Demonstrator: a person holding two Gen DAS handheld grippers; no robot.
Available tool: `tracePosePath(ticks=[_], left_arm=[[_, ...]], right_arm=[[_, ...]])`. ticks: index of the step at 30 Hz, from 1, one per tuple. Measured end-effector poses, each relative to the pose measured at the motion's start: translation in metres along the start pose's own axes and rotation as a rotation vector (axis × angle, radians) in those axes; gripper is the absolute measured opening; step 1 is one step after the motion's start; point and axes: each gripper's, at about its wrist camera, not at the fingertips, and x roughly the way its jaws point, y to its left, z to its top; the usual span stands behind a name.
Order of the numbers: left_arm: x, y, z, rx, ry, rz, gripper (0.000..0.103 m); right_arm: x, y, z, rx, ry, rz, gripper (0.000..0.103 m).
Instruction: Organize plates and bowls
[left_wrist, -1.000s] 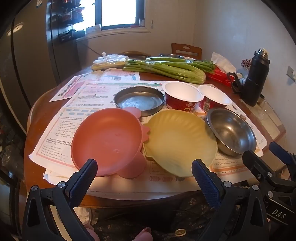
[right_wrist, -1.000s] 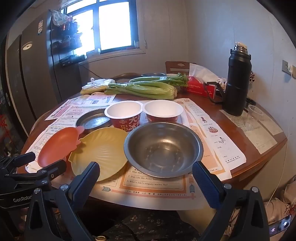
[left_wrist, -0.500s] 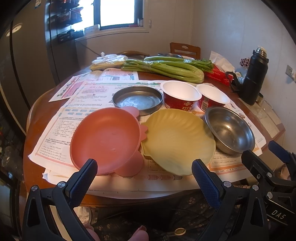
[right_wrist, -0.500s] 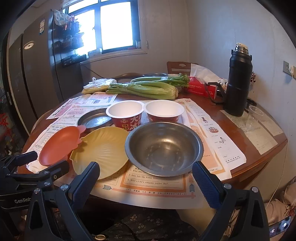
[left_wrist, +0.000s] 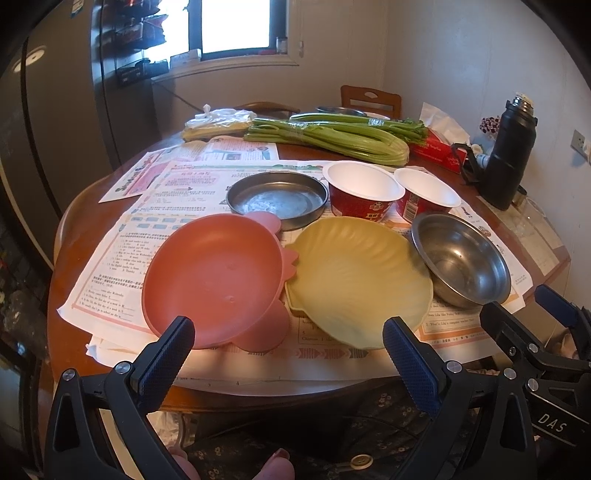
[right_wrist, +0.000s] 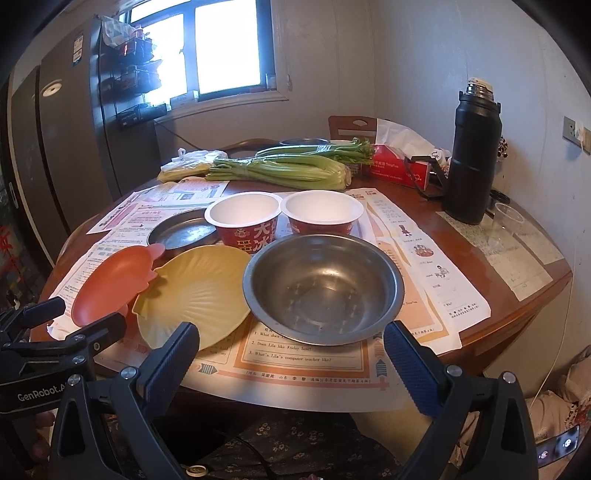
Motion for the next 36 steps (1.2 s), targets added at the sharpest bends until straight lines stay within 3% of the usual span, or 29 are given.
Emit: tracePosePath(ticks=[23, 36], left_arm=[[0.004, 0.002, -0.003, -0.001, 0.011, -0.003, 0.101], [0.003, 0.017, -0.004, -0.047, -0.003, 0.001, 0.101]], right_arm=[[0.003, 0.0, -0.002, -0.007, 0.024, 0.013, 0.101], [0.001, 0.008, -0.001, -0.016, -0.013, 0.044, 0.101]])
